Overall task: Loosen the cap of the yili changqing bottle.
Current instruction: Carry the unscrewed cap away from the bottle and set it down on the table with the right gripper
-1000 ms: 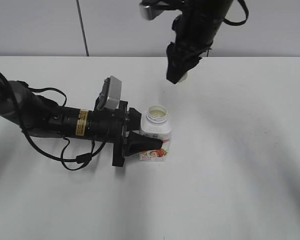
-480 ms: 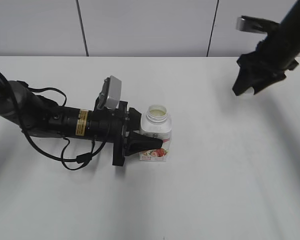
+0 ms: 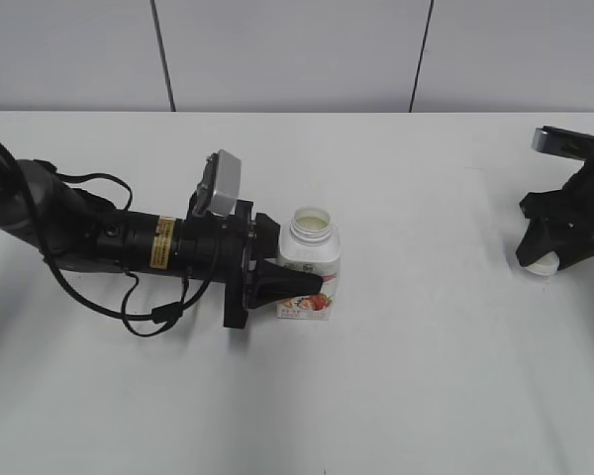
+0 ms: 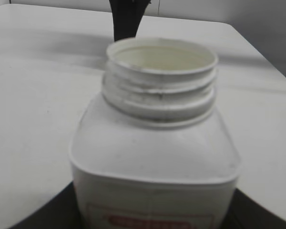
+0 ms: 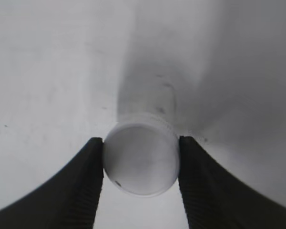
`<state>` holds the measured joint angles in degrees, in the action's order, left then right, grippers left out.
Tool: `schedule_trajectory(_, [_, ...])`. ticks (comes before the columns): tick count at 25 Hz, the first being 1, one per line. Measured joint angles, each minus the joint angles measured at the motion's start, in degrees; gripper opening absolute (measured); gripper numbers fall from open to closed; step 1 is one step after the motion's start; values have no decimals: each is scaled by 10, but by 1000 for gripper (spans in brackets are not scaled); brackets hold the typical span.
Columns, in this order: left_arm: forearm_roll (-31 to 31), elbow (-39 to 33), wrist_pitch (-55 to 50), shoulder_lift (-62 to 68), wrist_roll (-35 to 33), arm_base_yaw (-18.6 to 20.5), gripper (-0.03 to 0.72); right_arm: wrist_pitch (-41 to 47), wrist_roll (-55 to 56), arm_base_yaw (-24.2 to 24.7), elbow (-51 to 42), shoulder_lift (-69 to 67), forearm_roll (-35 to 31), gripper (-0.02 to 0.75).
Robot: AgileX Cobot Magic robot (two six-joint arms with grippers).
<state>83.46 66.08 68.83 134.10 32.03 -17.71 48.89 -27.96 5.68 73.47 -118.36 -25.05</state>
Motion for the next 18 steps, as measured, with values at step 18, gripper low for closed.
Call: schedule_trajectory(18, [0, 0, 0, 0, 1, 0, 356, -22, 32, 2, -1, 0, 28, 560])
